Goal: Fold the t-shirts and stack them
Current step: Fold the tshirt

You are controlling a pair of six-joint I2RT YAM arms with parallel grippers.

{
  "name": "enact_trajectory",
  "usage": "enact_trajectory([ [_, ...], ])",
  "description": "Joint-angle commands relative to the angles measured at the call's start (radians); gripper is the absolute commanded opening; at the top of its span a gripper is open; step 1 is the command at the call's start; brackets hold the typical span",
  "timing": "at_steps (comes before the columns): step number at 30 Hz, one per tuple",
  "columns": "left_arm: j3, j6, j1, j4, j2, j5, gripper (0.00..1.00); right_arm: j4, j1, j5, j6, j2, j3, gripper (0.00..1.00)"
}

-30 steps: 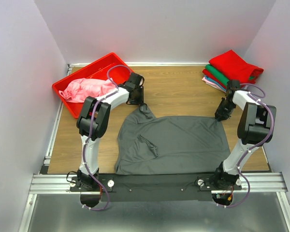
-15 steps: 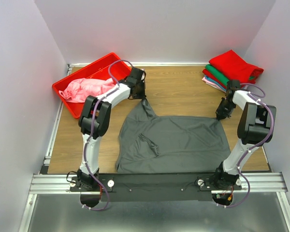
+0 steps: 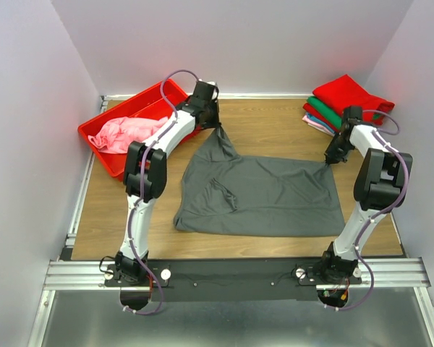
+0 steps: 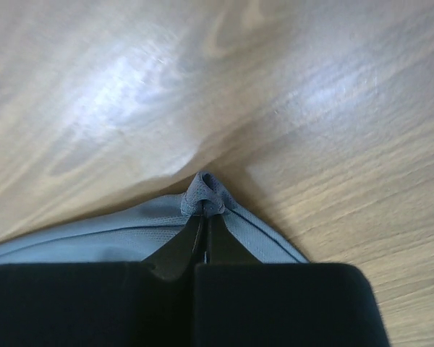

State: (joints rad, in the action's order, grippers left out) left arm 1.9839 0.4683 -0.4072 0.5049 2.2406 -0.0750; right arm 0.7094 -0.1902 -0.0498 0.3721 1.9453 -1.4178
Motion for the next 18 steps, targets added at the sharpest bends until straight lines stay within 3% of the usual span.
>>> enact_trajectory([
  [1,-0.006,-0.010,0.013,0.040,-0.047,0.024,0.00,0.013,-0.008,0.018,-0.019,-0.005,-0.040,0.02],
  [12,-0.454,0.024,0.013,-0.025,-0.392,0.021,0.00,-0.011,-0.009,-0.097,-0.056,-0.115,0.083,0.02],
  [18,-0.589,0.070,0.007,-0.034,-0.536,-0.017,0.00,-0.019,-0.008,-0.113,-0.056,-0.141,0.114,0.02],
])
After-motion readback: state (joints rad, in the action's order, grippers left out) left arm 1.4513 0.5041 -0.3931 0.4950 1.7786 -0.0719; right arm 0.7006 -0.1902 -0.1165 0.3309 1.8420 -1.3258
